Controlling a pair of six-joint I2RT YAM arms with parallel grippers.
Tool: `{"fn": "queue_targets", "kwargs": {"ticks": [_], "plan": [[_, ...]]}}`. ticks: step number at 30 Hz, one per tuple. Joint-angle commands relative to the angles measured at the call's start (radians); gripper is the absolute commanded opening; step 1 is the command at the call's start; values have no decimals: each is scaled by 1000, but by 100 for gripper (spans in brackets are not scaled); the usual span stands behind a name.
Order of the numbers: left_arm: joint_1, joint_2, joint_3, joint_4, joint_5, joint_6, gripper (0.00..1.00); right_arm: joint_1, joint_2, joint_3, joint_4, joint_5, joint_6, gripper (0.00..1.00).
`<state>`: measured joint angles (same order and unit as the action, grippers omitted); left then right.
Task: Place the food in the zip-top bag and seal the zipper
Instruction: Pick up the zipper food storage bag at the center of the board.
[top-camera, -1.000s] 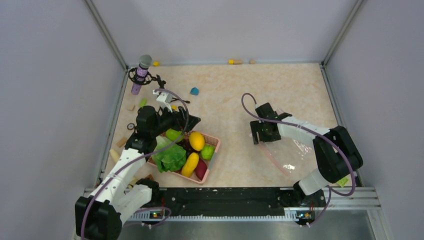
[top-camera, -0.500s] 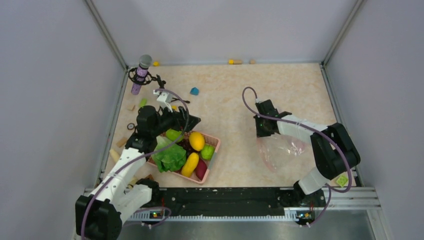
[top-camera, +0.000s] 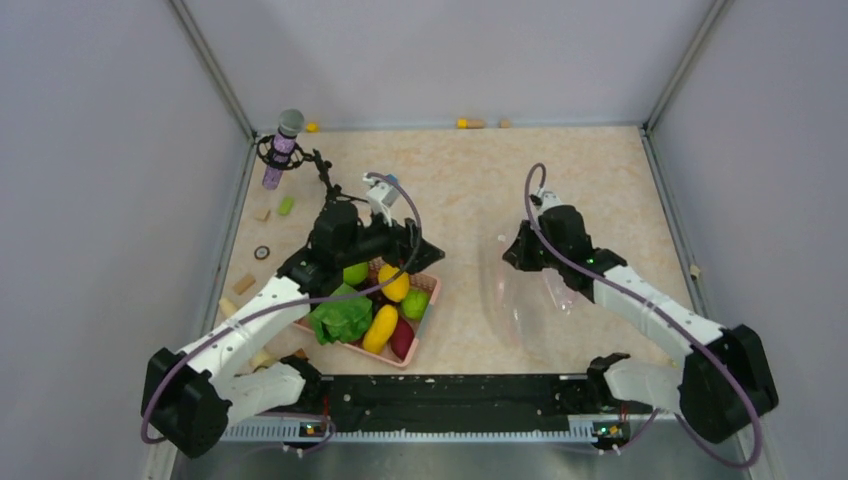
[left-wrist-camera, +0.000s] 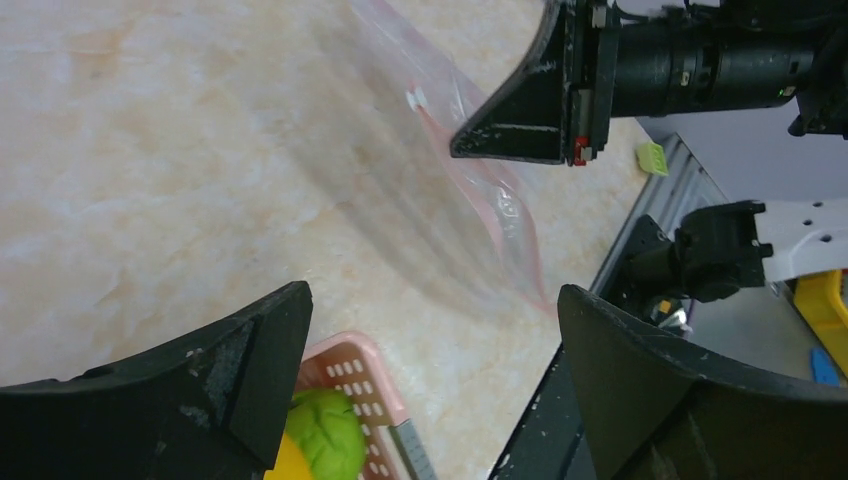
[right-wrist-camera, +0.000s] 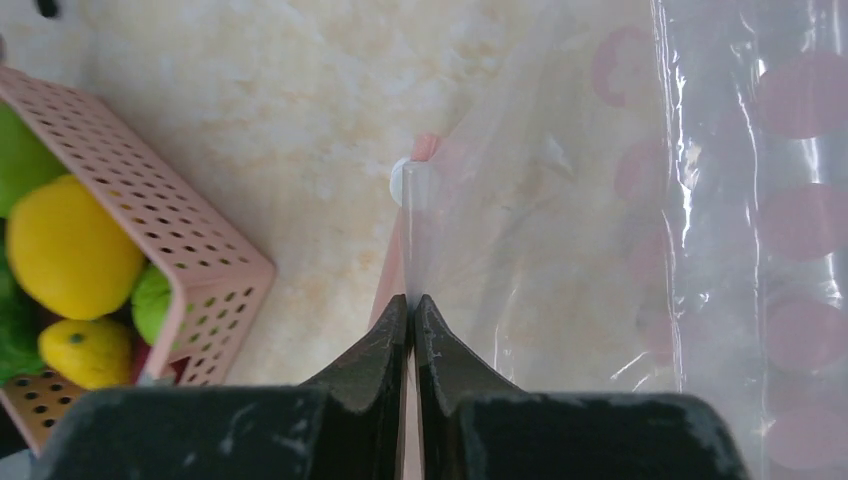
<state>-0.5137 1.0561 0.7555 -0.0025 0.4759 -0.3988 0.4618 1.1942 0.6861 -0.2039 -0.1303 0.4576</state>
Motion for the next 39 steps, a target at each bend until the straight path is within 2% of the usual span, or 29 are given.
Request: {"fn": "queue_targets", "kwargs": {"ticks": [1, 6, 10, 14, 20, 23, 24, 26, 28, 31, 32, 36, 38, 39], "plan": [[-110, 63, 81, 8, -43, 0, 98, 2, -143, -17, 84, -17, 84, 2], [-209, 176, 129, 46, -3, -22, 98, 2, -253, -22, 111, -15, 135, 0], [-276, 281, 179, 60, 28, -31, 98, 2, -280, -21, 116, -18, 174, 0], [-309, 384, 256, 19, 29, -23, 88, 2, -289, -22, 128, -38, 206, 0], [-324, 460, 310, 44, 29, -25, 79, 2, -290, -28, 138, -55, 238, 0], [-326, 497, 336, 33, 34, -22, 57, 2, -299, -36, 150, -64, 246, 0], [-327, 506, 340, 32, 40, -24, 46, 2, -301, -35, 149, -65, 244, 0], [-328, 516, 346, 43, 50, -31, 34, 2, -300, -37, 150, -72, 241, 0], [-328, 522, 347, 60, 62, -37, 27, 2, -302, -41, 156, -88, 238, 0], [-328, 527, 366, 45, 55, -45, 3, 1, -312, -40, 146, -106, 222, 0], [-328, 524, 370, 41, 53, -49, 0, 2, -318, -42, 147, -106, 218, 0], [-332, 504, 359, 44, 26, -73, 0, 2, -350, -49, 146, -115, 181, 11], [-333, 495, 350, 45, 1, -87, 0, 2, -366, -48, 138, -124, 158, 31], [-335, 489, 345, 45, -14, -99, 0, 2, -373, -47, 129, -127, 145, 46]]}}
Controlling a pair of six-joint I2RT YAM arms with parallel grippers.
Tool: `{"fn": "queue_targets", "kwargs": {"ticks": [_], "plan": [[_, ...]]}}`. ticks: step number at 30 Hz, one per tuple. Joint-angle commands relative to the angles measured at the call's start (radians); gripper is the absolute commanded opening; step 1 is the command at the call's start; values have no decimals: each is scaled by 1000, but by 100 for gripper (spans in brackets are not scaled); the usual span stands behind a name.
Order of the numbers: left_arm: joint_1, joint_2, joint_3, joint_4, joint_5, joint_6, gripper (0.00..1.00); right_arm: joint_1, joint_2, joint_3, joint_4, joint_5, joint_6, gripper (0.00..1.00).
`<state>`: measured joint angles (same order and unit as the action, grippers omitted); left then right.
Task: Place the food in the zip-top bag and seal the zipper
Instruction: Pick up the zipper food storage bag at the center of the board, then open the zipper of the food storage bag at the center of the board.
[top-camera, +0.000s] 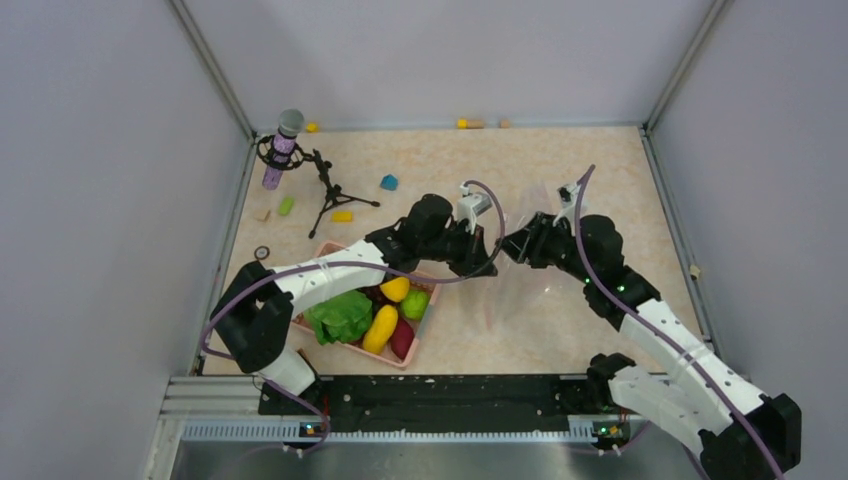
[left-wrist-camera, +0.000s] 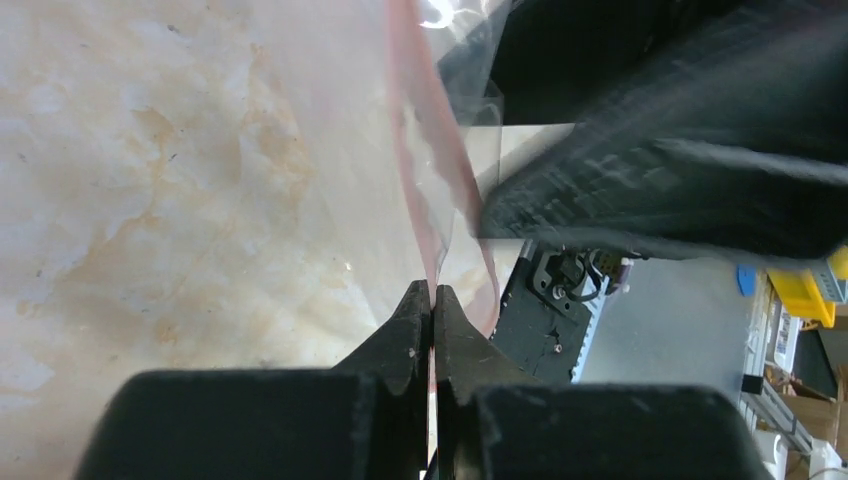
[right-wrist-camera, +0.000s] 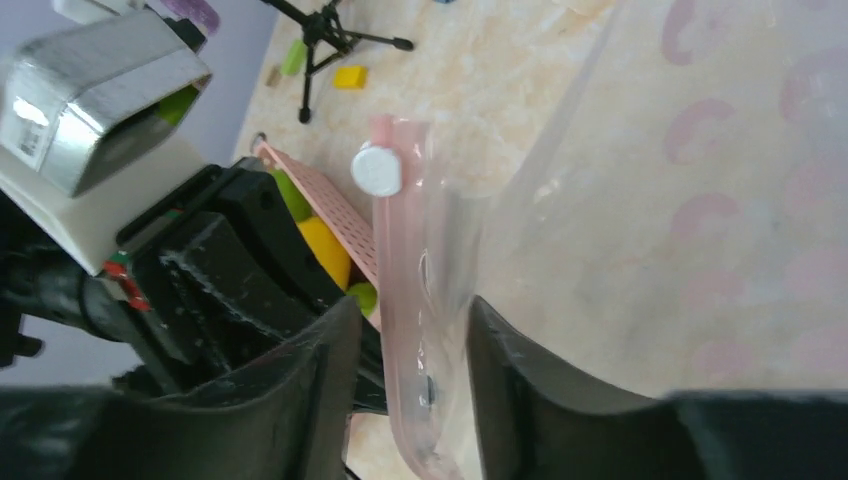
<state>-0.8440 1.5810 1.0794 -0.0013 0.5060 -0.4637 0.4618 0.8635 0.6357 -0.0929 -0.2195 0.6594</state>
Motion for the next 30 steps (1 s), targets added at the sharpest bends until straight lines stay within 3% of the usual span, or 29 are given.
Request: {"fn": "queue_targets", "kwargs": {"ticks": [1, 3, 5, 18, 30], "plan": [[-4, -38, 19, 43, -62, -44, 0, 2, -49, 4, 7, -38, -69, 58], [-5, -43, 23, 37, -99, -76, 0, 2, -61, 6, -20, -28, -99, 69], [-6, -47, 34, 22, -120, -108, 0, 3, -68, 7, -60, -2, -116, 73], [-24, -72, 52, 30, -190, -203, 0, 113, -57, 15, -198, 119, -231, 75], [-30, -108, 41, -30, -258, -200, 0, 126, -20, 14, -276, 382, -184, 72]]}}
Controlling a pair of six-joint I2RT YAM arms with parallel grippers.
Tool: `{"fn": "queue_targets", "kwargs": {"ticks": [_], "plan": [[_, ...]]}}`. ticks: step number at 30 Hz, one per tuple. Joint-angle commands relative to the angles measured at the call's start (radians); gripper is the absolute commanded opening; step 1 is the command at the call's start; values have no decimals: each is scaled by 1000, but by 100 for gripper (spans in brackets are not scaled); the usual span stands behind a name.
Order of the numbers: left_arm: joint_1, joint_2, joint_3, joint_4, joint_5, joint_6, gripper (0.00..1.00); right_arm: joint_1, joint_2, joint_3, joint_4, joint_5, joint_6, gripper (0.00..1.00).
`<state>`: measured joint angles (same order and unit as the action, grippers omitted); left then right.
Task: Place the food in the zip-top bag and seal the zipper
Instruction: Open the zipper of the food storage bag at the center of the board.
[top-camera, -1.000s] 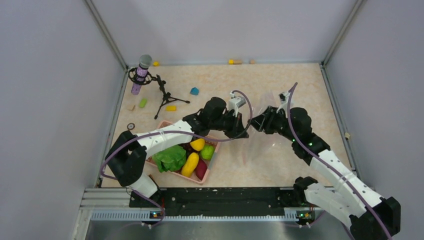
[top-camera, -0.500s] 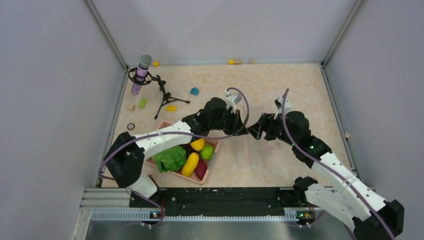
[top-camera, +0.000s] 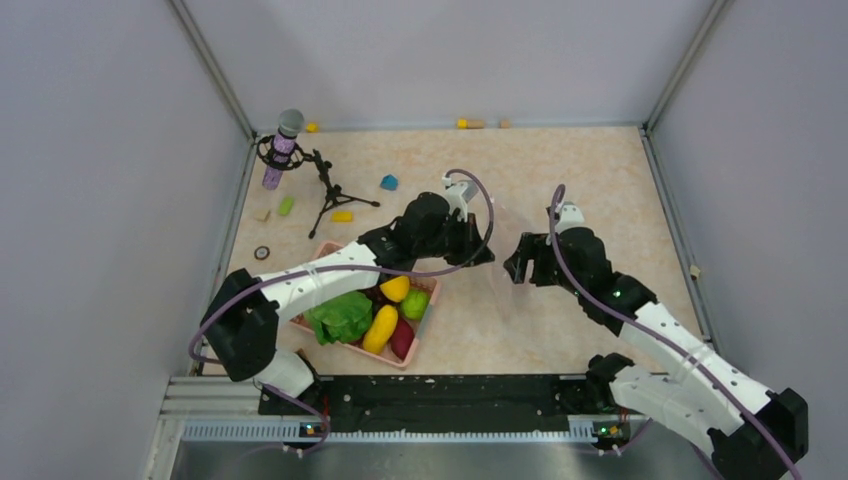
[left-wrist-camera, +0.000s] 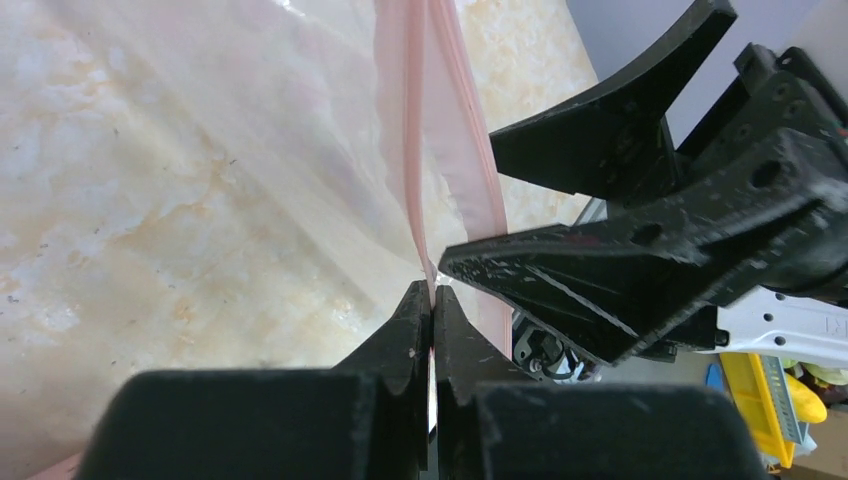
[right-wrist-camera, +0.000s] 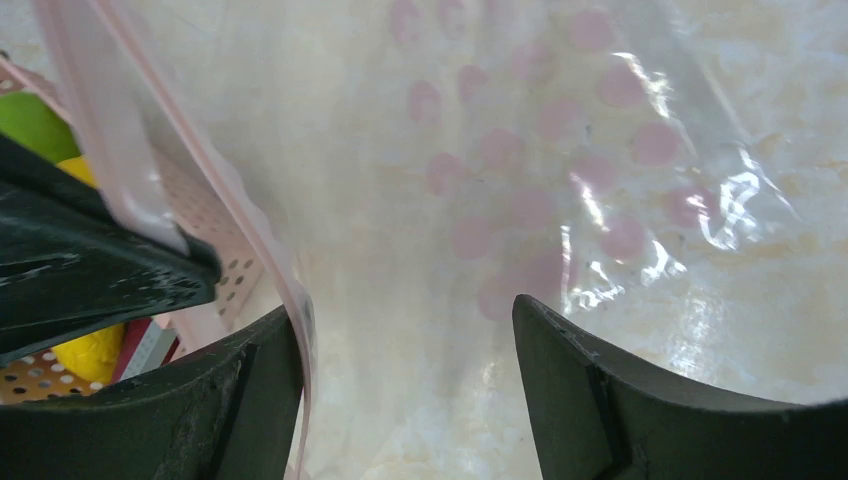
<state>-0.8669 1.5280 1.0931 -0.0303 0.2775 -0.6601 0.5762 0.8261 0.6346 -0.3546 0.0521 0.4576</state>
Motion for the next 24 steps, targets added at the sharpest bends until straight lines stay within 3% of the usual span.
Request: {"fn": "queue_targets", "kwargs": {"ticks": [1, 8, 16, 21, 24], "plan": [[-7, -58, 26, -4, -31, -3, 0, 11, 24, 17, -19, 127, 23, 72], [-12, -67, 29, -32, -31, 1, 0, 11, 63, 35, 23, 217, 48, 68], [-15, -69, 45, -71, -45, 17, 0, 11, 171, 64, 246, 39, 20, 56], [-15, -94, 43, -97, -70, 26, 0, 11, 218, 87, 279, 48, 19, 26], [-15, -110, 36, -106, -96, 36, 0, 11, 206, 109, 246, 107, 9, 13]]}}
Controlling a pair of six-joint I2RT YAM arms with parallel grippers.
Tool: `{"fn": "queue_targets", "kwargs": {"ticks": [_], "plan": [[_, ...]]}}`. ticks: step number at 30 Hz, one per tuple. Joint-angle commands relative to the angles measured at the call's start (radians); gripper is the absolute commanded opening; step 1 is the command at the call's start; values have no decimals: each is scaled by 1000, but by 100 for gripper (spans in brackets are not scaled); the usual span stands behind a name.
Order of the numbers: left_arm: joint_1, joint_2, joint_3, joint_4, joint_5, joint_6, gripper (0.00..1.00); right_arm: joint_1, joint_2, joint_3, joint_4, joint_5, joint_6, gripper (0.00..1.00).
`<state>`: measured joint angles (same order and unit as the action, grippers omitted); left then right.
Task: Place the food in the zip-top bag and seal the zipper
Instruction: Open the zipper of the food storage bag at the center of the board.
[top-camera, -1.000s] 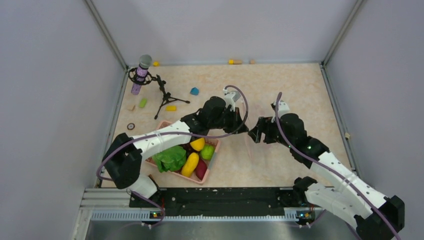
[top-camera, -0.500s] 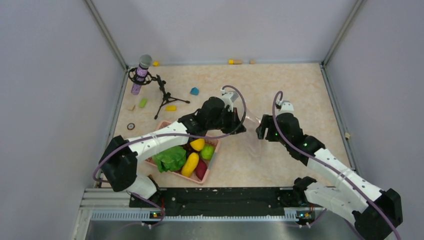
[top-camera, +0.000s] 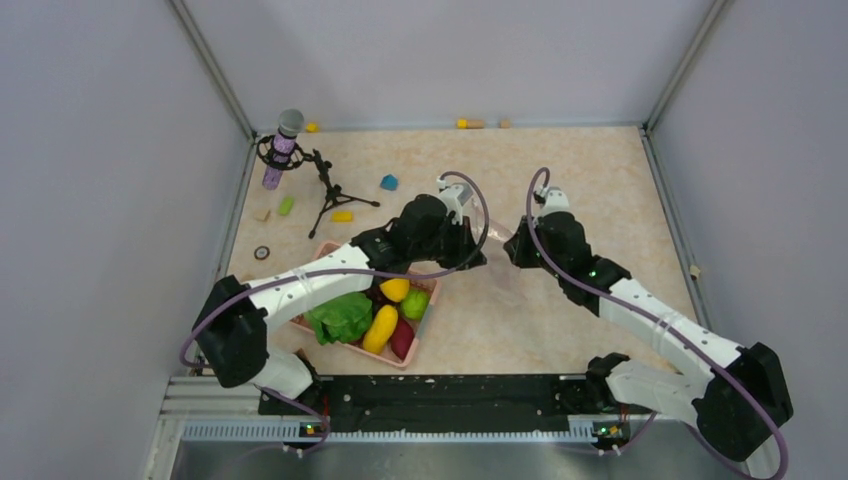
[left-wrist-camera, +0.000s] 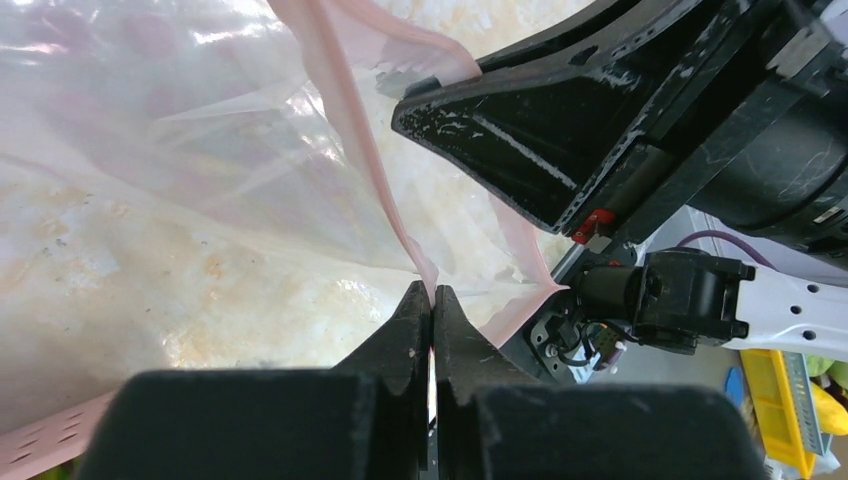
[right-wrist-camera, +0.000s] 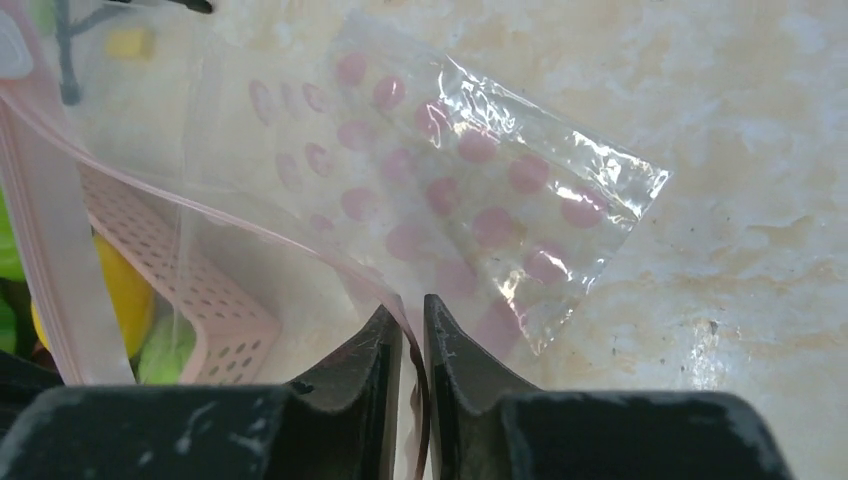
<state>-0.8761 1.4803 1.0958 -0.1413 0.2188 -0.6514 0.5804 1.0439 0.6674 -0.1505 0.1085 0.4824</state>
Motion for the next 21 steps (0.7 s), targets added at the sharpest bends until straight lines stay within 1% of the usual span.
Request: {"fn": "queue_targets", "kwargs": {"ticks": [1, 5, 6, 7, 8, 9, 11, 14, 18, 21], "plan": [[-6, -65, 33, -2, -52, 33, 0, 6, -20, 90, 13, 85, -19, 9], [-6, -70, 45, -43, -151, 58, 0, 6, -42, 196, -222, 351, -25, 1], [-5, -68, 58, -67, -197, 72, 0, 4, -50, 222, -306, 439, -26, 0], [-5, -65, 67, -93, -230, 78, 0, 1, -58, 249, -348, 478, -20, 0], [-4, -63, 83, -119, -302, 85, 0, -5, -72, 270, -426, 544, -7, 0], [-4, -60, 92, -144, -355, 89, 0, -10, -87, 288, -469, 577, -2, 0], [-1, -54, 99, -166, -425, 104, 0, -27, -127, 319, -540, 604, 2, 0], [12, -34, 108, -165, -474, 118, 0, -60, -178, 356, -627, 608, 5, 0], [41, 26, 139, -177, -466, 110, 0, -63, -221, 369, -686, 585, -24, 0], [49, 73, 163, -182, -438, 114, 0, -63, -231, 346, -674, 498, -90, 0]]}}
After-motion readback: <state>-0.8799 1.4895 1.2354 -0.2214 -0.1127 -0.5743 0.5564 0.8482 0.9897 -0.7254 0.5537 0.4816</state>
